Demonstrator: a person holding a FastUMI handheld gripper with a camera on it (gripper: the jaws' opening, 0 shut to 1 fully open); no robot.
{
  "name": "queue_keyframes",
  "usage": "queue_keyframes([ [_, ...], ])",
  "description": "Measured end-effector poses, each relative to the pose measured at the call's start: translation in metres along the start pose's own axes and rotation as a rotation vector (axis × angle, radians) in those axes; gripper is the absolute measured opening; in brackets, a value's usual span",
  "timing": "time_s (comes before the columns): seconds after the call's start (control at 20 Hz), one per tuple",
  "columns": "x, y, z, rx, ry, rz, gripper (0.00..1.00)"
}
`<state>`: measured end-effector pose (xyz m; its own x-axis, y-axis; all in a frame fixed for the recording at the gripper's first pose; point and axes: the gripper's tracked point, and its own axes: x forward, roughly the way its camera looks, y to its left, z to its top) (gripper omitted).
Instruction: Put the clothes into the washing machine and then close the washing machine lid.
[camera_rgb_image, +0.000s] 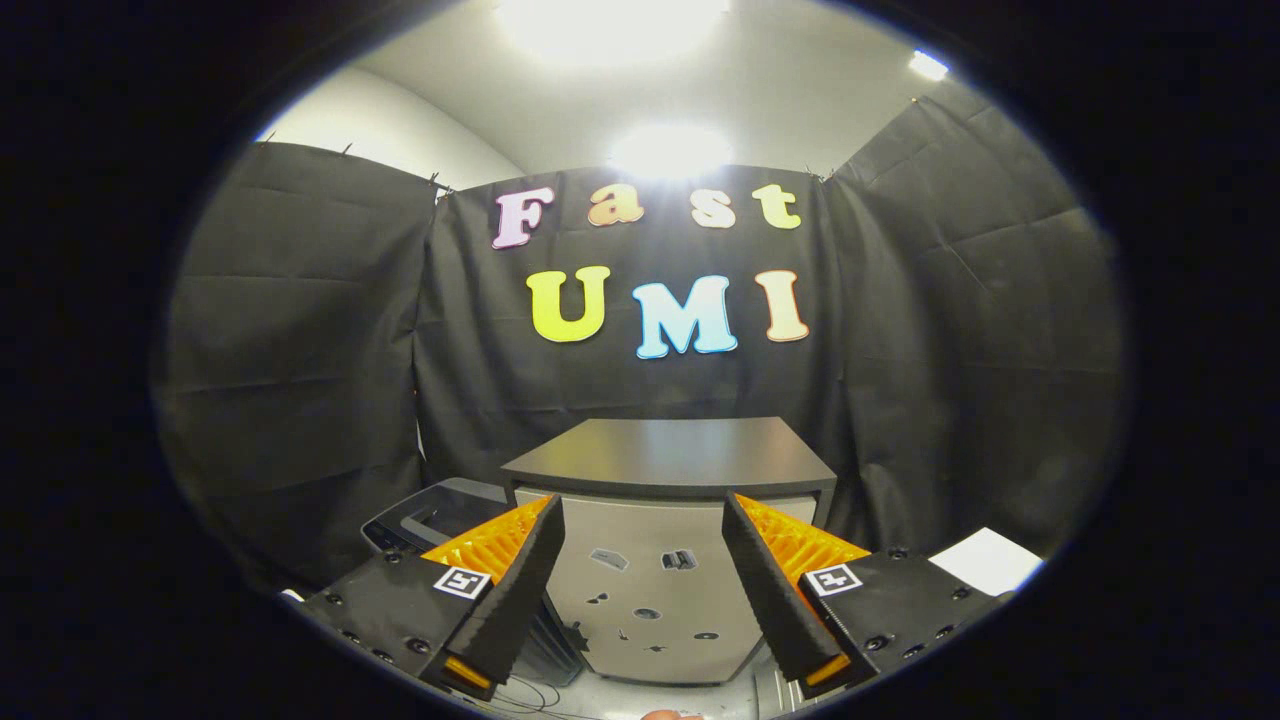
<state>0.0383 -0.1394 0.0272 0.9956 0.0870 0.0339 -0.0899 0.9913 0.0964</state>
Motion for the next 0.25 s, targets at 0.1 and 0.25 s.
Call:
queue_keyframes([
  [0.1, -0.0056, -0.0055, 0.0039, -0.012, -0.018, -0.014, 0.98],
  [0.25, -0.0077, -0.0048, 0.0045, -0.034, -0.034, -0.02, 0.98],
])
